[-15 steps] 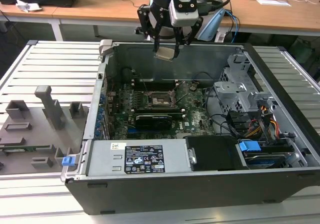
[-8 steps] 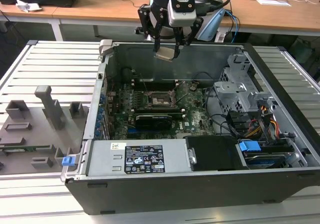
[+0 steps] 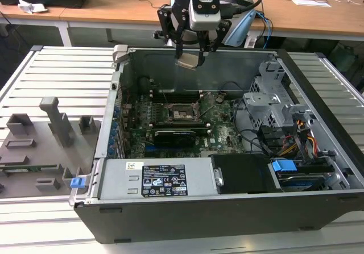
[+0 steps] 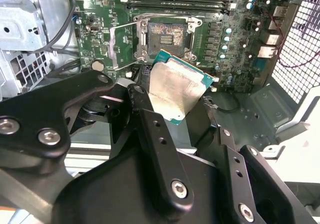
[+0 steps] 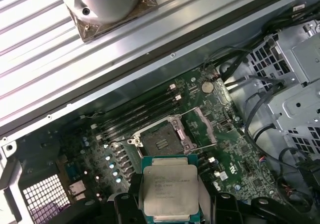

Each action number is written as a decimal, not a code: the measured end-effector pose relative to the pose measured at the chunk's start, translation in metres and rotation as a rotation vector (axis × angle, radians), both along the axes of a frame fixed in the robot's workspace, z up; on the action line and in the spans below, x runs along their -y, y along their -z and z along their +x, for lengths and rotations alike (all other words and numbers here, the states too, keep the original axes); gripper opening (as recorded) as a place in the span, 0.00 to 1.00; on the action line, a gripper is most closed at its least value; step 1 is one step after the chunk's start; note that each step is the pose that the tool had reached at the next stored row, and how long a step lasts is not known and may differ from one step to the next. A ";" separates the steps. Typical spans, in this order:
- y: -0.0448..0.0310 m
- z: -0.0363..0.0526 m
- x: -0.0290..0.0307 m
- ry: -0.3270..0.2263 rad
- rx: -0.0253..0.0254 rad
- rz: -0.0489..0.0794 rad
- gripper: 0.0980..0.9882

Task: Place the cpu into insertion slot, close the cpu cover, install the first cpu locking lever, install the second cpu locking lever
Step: 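Place the cpu into insertion slot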

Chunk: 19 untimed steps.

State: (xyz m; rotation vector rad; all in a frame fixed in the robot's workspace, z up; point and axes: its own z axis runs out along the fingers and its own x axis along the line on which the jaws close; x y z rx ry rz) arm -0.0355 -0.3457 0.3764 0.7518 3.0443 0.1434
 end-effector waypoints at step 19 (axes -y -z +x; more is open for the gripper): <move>0.0001 0.0000 0.0000 0.093 0.0000 0.000 0.48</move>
